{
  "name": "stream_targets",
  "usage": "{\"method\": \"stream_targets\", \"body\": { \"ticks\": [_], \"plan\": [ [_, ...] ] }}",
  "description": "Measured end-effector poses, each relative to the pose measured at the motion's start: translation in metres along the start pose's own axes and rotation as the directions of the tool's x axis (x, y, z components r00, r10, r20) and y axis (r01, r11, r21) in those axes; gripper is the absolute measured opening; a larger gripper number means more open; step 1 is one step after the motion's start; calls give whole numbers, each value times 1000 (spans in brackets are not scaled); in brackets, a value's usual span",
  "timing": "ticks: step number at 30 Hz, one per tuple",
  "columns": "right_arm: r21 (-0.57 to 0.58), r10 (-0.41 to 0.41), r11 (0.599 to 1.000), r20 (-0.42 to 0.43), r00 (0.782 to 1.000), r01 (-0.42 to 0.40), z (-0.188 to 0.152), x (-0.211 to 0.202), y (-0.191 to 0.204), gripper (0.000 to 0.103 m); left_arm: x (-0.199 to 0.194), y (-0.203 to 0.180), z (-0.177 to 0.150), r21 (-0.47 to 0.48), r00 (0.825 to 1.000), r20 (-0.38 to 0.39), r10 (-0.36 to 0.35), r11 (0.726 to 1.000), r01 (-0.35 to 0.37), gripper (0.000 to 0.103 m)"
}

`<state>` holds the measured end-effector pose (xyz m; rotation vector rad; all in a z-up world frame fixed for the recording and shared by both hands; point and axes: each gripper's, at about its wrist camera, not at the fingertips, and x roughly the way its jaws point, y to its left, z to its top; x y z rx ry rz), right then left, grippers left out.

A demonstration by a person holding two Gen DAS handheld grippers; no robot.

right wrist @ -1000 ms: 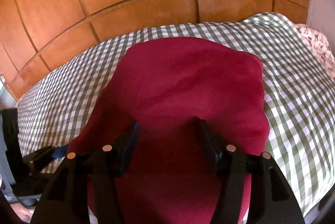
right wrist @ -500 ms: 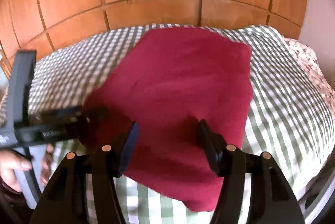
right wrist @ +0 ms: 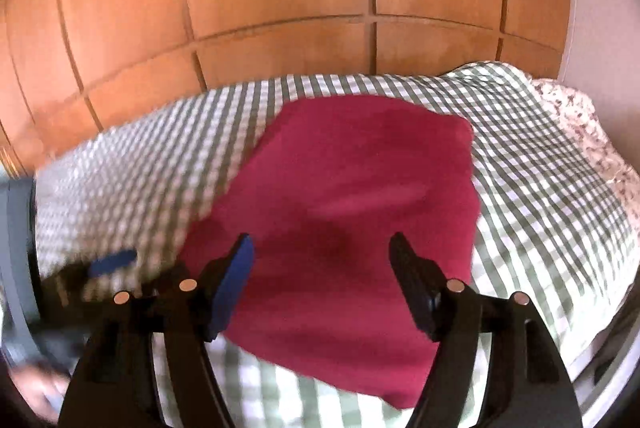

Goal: Fold small clothes

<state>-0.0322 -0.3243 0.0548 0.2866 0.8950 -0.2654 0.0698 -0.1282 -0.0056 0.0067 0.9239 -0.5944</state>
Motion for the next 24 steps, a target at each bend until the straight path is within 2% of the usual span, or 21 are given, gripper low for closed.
{"method": "stream_targets", "body": {
  "ticks": [3,6,8,12,15,19,24],
  "plan": [
    [7,-14,1000,-40,999,14,16,25,2,70,-9,0,-4,5,1000,9,16,1000,-16,91],
    [-6,-43,999,-171,984,43,16,68,3,72,-18,-3,-6,18,999,21,42,999,-43,92],
    [-35,-77,997,-144,987,72,14,69,9,73,-27,-3,-7,23,997,38,69,997,-70,95],
    [-5,-57,998,-82,995,57,7,46,12,74,-41,-3,-9,13,989,70,129,991,-130,95],
    [30,-77,997,-27,997,78,0,24,8,83,-47,1,-10,-5,986,77,151,989,-151,98],
    [58,-124,991,5,992,124,-15,1,5,91,-54,4,-12,-17,978,101,181,984,-180,99],
    [148,-201,970,30,979,195,-35,-26,-7,97,-61,7,-16,-33,964,128,234,972,-232,99]
  ]
}}
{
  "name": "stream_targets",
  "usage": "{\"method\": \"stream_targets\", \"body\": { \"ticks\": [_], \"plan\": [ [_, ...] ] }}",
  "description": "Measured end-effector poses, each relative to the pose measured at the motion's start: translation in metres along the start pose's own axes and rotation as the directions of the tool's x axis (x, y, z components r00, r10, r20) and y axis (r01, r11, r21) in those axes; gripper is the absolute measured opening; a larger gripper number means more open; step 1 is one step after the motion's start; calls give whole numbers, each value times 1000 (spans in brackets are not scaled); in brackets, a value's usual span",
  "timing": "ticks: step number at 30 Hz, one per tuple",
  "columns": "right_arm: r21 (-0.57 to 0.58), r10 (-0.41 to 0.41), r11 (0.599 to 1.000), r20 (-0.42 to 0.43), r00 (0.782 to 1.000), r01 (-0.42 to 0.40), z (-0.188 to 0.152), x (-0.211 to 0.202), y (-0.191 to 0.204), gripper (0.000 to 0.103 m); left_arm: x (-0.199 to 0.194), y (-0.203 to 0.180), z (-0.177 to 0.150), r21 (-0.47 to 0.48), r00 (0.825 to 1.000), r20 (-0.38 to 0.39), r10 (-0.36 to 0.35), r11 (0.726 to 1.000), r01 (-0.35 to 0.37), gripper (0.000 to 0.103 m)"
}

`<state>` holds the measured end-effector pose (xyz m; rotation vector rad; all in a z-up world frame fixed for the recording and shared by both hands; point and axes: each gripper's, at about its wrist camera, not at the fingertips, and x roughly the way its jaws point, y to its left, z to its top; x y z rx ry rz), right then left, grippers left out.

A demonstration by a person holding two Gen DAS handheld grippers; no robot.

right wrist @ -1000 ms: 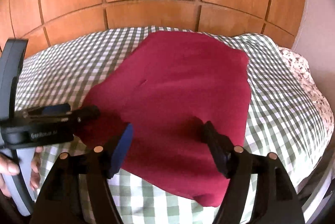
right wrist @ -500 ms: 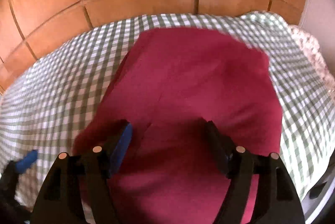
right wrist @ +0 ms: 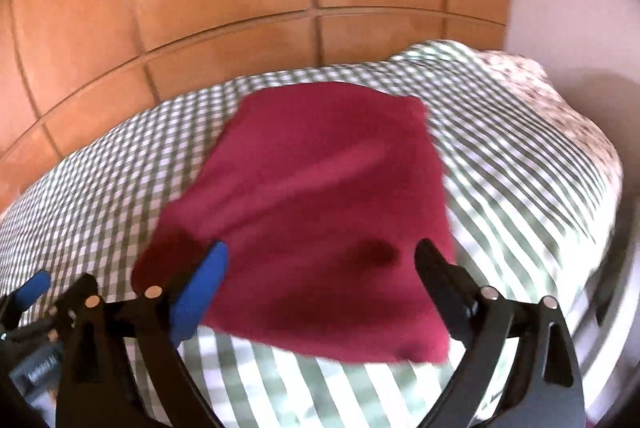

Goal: Fold small clothes

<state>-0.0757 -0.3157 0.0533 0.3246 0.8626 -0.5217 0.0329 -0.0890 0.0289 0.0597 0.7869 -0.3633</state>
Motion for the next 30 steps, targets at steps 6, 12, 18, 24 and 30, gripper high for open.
{"method": "stream_targets", "body": {
  "ticks": [6,12,18,24,30],
  "plan": [
    [34,-75,997,5,997,75,-20,-16,-5,101,-7,0,-7,11,998,27,61,998,-61,99],
    [26,-172,985,-3,985,172,-29,-20,-6,101,-13,-4,-14,21,997,42,62,998,-63,99],
    [20,-168,986,6,986,168,-31,-22,-4,101,-12,-5,-13,-16,997,31,65,998,-64,99],
    [21,-164,986,-13,986,164,-33,-15,-5,101,-13,-9,-17,-13,995,51,82,997,-81,99],
    [22,-162,987,5,987,161,-34,-15,-6,101,-11,-15,-18,9,996,48,78,997,-79,99]
  ]
}}
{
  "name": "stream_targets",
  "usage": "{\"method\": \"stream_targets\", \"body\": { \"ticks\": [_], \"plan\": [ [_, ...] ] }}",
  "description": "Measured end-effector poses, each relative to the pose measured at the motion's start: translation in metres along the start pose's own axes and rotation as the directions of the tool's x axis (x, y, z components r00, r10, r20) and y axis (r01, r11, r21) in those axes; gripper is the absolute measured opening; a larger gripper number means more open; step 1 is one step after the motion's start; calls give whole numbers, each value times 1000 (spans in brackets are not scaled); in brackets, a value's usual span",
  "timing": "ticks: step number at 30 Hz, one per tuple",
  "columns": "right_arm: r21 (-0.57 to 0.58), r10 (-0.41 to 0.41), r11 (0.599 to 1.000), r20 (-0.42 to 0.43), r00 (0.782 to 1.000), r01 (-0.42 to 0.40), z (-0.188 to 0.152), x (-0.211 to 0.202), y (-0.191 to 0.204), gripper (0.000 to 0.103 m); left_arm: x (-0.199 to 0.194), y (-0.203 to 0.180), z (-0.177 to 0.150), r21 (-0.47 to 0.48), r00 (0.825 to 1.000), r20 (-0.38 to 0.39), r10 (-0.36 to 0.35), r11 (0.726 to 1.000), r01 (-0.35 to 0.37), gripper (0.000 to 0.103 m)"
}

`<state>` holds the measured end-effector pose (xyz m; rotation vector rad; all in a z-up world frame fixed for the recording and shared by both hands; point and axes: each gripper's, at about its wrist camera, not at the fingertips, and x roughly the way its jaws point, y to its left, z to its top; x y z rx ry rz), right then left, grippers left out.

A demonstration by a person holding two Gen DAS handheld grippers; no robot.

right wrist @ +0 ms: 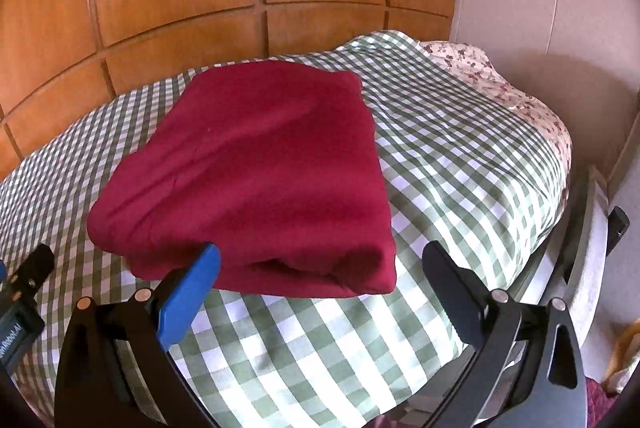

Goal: Fold small clothes

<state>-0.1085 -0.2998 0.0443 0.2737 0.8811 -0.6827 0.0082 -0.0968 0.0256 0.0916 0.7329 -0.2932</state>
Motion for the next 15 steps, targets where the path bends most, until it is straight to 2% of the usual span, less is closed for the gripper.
{"method": "stream_targets", "body": {
  "ticks": [6,15],
  "plan": [
    [-5,-3,1000,1,1000,3,-1,0,1,101,3,-2,-1,-6,999,-20,31,999,-31,99],
    [-9,-1,1000,7,1000,1,-2,1,2,101,2,-1,-2,-14,999,-15,32,999,-32,99]
  ]
}}
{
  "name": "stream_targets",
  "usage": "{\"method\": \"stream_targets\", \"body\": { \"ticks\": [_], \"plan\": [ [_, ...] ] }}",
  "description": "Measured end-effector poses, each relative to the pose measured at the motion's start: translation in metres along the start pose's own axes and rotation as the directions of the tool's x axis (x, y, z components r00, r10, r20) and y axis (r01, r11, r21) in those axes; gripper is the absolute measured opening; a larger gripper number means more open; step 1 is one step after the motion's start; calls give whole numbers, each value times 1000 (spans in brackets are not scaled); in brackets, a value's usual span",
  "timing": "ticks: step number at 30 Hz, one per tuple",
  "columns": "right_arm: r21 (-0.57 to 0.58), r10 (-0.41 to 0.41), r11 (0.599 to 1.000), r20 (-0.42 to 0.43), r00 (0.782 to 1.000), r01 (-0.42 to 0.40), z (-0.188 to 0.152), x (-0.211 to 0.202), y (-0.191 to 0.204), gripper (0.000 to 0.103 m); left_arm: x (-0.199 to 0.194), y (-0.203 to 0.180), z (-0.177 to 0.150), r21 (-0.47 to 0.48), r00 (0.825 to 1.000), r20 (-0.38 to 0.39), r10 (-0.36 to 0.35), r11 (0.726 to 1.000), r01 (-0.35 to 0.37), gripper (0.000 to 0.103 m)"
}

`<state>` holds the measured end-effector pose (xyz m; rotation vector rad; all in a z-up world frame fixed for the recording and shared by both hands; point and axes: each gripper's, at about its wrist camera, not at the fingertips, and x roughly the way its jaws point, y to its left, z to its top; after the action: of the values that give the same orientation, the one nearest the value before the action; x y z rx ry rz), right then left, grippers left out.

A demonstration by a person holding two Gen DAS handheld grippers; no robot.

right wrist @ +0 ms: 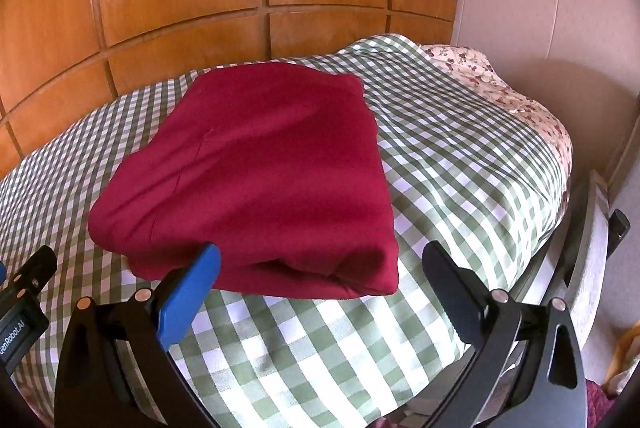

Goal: Fold small clothes

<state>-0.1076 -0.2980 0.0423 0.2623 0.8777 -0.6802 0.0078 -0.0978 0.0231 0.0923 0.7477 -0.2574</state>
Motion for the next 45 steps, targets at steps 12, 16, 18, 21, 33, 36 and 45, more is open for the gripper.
{"method": "stream_targets", "body": {
  "ticks": [12,16,18,21,33,36,45],
  "plan": [
    [10,12,1000,9,1000,-12,-1,-4,0,101,-8,-4,-3,15,1000,16,-23,1000,22,99],
    [13,14,1000,13,1000,-14,0,-5,0,101,-9,-4,-2,14,1000,17,-22,1000,22,99],
    [13,15,1000,18,1000,-15,0,-5,0,101,-9,-3,-2,13,1000,17,-23,1000,23,99],
    [10,14,1000,16,1000,-14,-1,-7,3,101,-13,-3,-2,8,999,23,-24,1000,24,99],
    [9,17,1000,14,1000,-17,-1,-5,1,101,-16,-6,-2,40,999,31,-28,999,27,99],
    [11,16,1000,11,1000,-16,-2,-6,3,101,-16,-7,-2,44,999,36,-34,998,32,99],
    [15,17,1000,27,999,-18,-2,-10,4,101,-14,-4,-3,28,998,31,-53,998,52,99]
  ]
}}
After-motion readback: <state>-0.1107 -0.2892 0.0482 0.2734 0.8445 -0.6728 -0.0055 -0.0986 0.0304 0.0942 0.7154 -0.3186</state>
